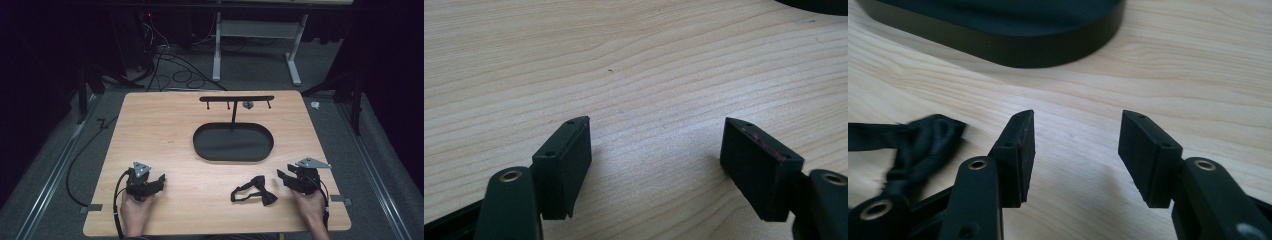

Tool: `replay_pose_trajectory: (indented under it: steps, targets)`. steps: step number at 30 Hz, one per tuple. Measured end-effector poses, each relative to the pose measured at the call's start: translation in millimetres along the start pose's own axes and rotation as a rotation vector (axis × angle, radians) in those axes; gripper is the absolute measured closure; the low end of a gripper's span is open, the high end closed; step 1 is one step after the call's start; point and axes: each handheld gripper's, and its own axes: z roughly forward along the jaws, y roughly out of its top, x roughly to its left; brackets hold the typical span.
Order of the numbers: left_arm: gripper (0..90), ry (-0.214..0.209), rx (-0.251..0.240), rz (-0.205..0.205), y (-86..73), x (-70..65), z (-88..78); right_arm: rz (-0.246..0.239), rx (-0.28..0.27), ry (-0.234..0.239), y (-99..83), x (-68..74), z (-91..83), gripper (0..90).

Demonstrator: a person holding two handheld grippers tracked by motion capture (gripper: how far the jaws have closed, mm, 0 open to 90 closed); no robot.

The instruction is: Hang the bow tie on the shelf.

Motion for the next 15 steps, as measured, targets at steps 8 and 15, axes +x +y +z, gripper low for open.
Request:
replay_pose_trajectory:
  steps: [8, 15]
  targets:
    - [29.1, 0.000, 0.000, 0.000, 0.0, 0.0, 0.0, -0.061, -0.034, 0.091, 9.1, 23.7, -9.9, 51.7]
    - [29.0, 0.000, 0.000, 0.000, 0.0, 0.0, 0.0, -0.118, -0.023, 0.171, 18.0, 42.5, -9.5, 51.6]
